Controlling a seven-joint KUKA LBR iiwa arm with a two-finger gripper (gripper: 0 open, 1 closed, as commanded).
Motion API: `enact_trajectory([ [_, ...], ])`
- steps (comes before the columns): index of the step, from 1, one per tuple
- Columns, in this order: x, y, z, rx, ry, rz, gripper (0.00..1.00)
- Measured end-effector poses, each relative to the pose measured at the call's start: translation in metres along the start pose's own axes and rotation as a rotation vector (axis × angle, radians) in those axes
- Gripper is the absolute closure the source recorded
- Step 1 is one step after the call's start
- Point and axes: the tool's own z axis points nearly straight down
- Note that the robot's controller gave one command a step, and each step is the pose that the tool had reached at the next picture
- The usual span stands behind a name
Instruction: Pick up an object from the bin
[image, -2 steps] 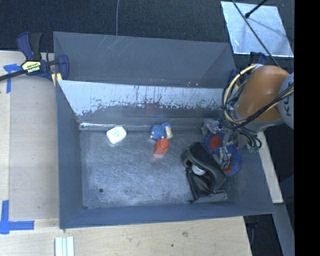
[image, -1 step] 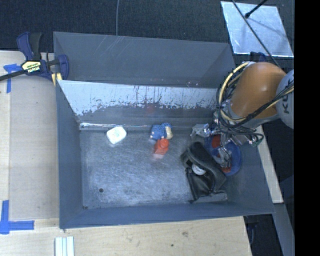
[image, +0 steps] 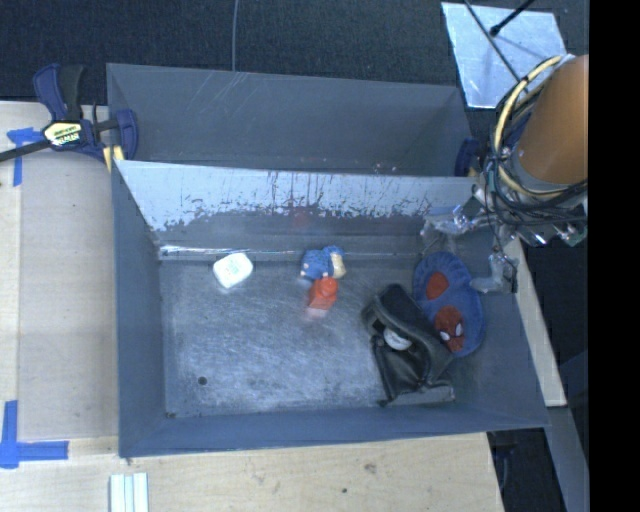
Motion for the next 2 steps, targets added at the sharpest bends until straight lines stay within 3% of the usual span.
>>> enact_trajectory([
  [1, 0.012, 0.011, 0.105, -0.006, 0.0, -0.107, 0.0],
  [2, -0.026, -0.003, 0.128, -0.03, -0.014, -0.442, 0.0],
])
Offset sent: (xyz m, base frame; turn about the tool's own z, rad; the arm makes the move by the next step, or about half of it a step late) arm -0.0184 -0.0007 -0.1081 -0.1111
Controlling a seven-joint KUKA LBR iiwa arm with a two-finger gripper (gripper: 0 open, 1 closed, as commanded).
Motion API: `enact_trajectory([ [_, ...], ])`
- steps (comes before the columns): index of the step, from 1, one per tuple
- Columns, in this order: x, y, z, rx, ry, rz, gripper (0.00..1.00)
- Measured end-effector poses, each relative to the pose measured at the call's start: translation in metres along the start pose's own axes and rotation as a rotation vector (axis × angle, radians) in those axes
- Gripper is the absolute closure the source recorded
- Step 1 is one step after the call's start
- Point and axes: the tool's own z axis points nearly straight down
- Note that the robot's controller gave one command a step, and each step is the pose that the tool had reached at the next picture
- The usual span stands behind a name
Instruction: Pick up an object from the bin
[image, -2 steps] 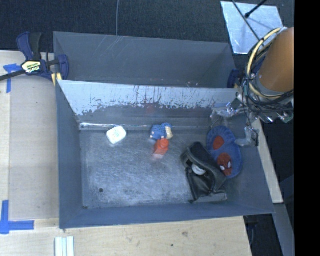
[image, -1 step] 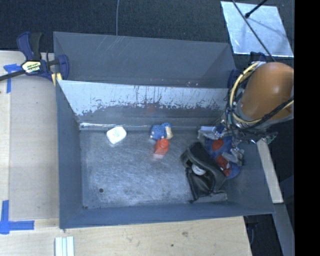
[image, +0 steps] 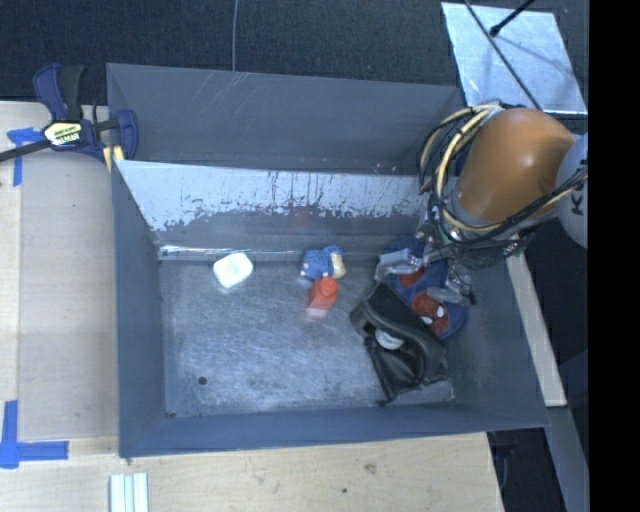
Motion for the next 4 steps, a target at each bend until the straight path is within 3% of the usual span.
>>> enact_trajectory([
  [1, -0.001, -0.004, -0.001, 0.02, -0.008, -0.002, 1.0],
  [2, 0.006, 0.023, -0.137, 0.025, 0.019, -0.002, 1.0],
  [3, 0.041, 0.096, -0.111, 0.01, 0.023, 0.061, 1.0],
  [4, 0.04, 0.094, -0.113, 0.016, 0.021, 0.059, 0.0],
])
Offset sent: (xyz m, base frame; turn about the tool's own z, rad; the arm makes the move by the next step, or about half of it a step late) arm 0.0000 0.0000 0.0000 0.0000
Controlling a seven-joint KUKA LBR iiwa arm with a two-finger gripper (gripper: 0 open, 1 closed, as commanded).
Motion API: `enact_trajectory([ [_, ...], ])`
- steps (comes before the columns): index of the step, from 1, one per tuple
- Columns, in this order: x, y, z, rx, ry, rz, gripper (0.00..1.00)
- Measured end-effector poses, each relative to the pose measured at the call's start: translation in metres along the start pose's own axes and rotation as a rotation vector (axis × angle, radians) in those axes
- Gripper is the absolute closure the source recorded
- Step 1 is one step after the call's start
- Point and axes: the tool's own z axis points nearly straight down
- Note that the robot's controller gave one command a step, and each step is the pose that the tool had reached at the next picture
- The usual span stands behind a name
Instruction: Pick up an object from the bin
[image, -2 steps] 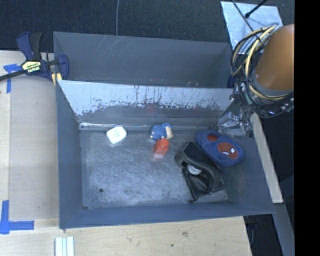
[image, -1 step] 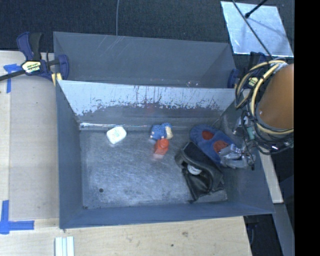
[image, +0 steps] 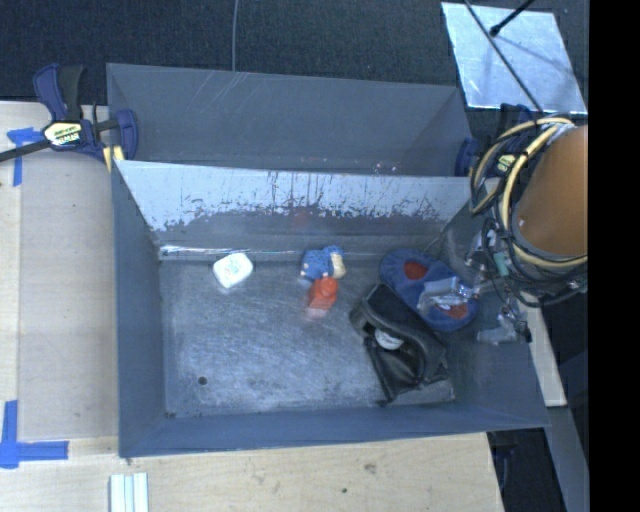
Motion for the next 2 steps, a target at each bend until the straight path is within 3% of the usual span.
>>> enact_trajectory([
  [1, -0.0242, -0.0606, 0.0893, -0.012, -0.01, -0.127, 0.0],
  [2, -0.0151, -0.0631, 0.0883, -0.005, 0.005, -0.125, 1.0],
])
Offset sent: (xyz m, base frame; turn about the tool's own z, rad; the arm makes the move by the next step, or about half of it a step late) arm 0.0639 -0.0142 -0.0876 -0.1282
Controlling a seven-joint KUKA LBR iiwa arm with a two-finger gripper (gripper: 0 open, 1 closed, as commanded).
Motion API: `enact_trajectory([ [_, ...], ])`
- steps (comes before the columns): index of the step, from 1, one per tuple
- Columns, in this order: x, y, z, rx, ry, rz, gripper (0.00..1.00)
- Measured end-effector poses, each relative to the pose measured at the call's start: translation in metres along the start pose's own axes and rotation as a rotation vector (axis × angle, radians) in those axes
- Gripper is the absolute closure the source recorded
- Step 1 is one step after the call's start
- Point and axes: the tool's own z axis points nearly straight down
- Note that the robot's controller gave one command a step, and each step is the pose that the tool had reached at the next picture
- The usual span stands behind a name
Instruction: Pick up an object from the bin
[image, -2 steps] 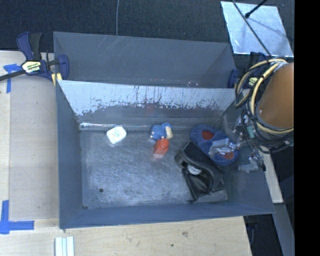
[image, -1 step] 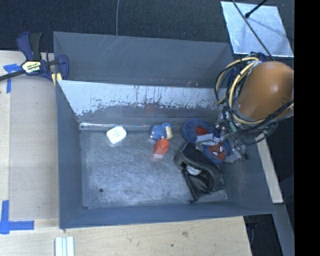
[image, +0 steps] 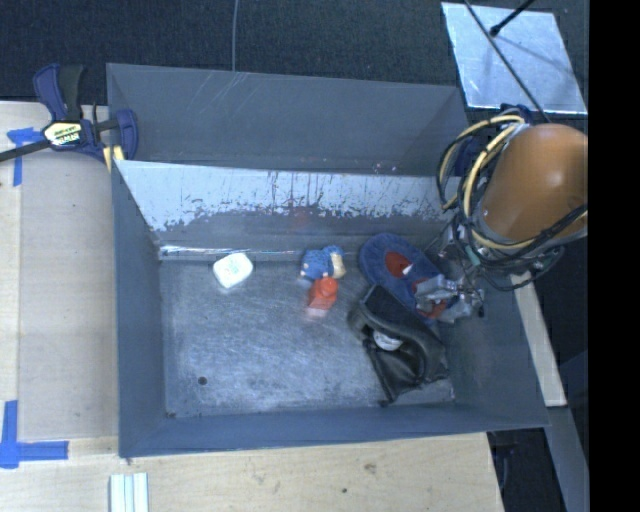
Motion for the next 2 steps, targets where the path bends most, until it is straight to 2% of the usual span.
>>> enact_trajectory([
  [1, -0.008, -0.001, -0.119, 0.014, -0.006, -0.019, 1.0],
  [2, -0.037, -0.012, -0.093, -0.003, -0.001, 0.131, 1.0],
])
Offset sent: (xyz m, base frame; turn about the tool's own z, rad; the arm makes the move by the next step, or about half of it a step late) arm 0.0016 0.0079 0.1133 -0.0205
